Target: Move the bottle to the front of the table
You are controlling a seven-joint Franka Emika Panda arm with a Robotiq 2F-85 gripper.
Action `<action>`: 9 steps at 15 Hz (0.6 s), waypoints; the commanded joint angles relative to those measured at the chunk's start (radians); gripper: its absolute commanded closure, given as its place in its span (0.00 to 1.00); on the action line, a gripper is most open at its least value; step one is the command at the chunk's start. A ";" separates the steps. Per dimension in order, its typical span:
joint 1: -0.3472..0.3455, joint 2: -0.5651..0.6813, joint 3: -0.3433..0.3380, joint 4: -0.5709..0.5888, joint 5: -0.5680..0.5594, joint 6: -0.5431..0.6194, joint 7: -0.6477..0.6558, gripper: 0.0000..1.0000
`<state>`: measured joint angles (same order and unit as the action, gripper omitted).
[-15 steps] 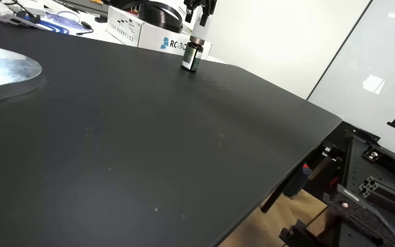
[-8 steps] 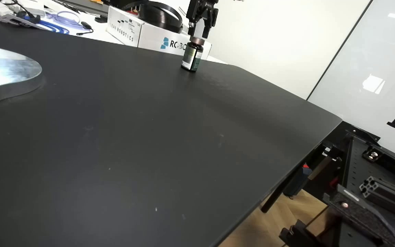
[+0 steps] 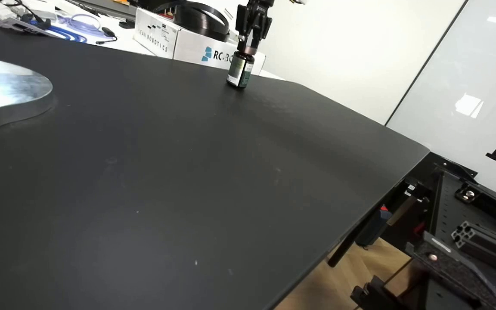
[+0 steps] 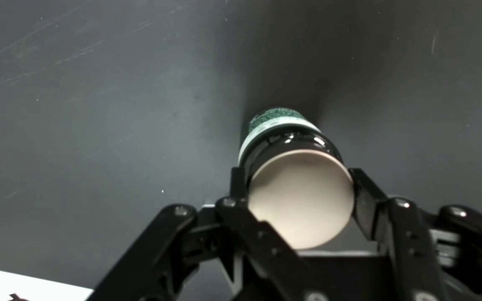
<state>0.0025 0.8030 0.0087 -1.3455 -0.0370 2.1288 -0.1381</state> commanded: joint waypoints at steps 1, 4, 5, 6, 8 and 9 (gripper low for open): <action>-0.015 -0.084 0.022 -0.033 0.025 -0.029 -0.004 0.64; -0.009 -0.173 0.027 -0.070 0.027 -0.038 -0.008 0.64; -0.005 -0.209 0.026 -0.093 0.021 -0.043 -0.008 0.64; -0.003 -0.256 0.027 -0.135 0.014 -0.047 -0.018 0.64; -0.005 -0.374 0.032 -0.258 0.011 -0.043 -0.045 0.64; -0.006 -0.417 0.035 -0.300 0.011 -0.049 -0.064 0.64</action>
<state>0.0044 0.5636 0.0333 -1.4511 -0.0221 2.0823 -0.1652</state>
